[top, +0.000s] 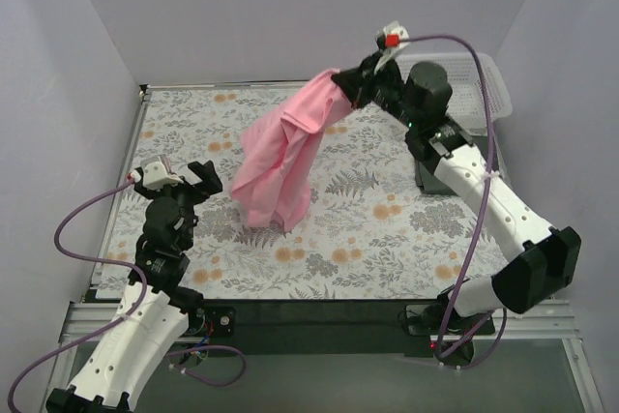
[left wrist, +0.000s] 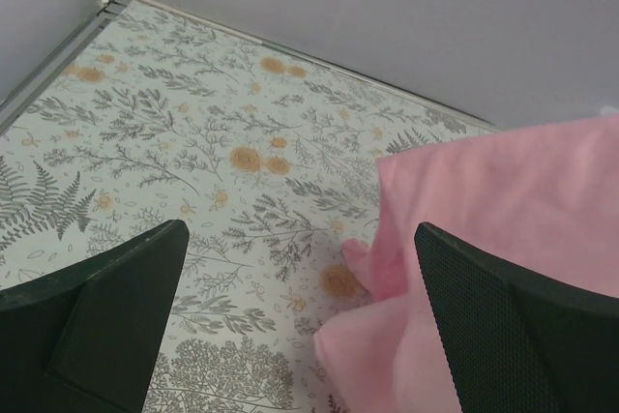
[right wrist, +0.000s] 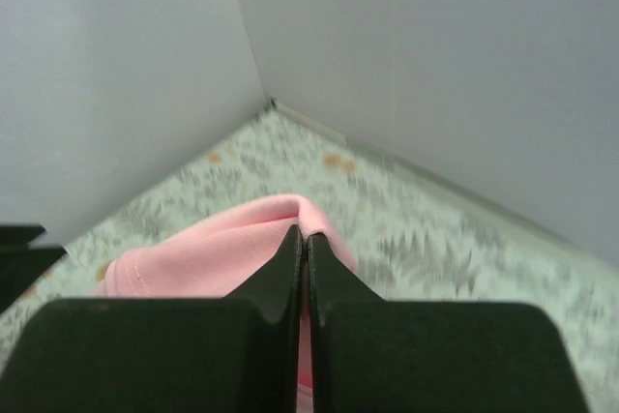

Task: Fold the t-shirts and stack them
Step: Move the tshirt to the center of the board

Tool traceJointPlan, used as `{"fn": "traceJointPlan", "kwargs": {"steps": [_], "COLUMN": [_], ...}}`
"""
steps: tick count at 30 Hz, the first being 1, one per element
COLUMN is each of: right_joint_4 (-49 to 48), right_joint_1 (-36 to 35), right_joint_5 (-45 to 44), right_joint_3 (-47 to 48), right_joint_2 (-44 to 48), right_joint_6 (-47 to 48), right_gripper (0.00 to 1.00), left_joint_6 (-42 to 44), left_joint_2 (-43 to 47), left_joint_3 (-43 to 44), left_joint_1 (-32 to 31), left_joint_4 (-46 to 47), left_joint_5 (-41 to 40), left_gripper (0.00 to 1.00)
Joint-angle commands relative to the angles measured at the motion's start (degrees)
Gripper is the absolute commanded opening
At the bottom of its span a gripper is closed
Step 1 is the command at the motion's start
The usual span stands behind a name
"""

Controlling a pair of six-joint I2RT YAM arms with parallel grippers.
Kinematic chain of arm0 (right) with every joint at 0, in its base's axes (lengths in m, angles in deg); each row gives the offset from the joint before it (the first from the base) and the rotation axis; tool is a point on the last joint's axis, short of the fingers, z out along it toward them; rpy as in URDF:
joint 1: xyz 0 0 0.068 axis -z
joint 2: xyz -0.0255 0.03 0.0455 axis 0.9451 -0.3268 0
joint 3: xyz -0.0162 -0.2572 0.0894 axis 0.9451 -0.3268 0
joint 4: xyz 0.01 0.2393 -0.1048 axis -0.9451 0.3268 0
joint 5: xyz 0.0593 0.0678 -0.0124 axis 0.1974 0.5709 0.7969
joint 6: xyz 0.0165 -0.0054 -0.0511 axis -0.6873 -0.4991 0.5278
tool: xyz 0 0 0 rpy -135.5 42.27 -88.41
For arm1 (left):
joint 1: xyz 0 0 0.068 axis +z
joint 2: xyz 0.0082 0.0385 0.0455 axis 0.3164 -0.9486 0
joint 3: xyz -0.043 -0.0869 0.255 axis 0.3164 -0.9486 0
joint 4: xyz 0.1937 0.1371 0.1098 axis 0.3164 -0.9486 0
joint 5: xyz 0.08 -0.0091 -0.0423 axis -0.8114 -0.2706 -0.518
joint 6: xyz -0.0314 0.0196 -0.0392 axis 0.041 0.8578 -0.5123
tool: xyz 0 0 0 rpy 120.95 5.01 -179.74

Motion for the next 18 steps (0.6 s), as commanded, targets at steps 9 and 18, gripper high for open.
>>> {"fn": "traceJointPlan", "kwargs": {"steps": [9, 18], "right_joint_4": [21.0, 19.9], "right_joint_1": [8.0, 6.0], "right_joint_5": [-23.7, -1.8], "right_joint_3": [-36.2, -40.1], "right_joint_2": [21.6, 17.9], "right_joint_6": [-2.2, 0.6], "right_gripper": [0.53, 0.59], "left_joint_6": [-6.6, -14.2], "left_joint_2": [-8.0, -26.4], "left_joint_3": [1.9, 8.7], "left_joint_1": [-0.1, -0.1], "left_joint_4": [-3.8, -11.7], "left_joint_5": [14.0, 31.4], "left_gripper": [0.98, 0.93]}}
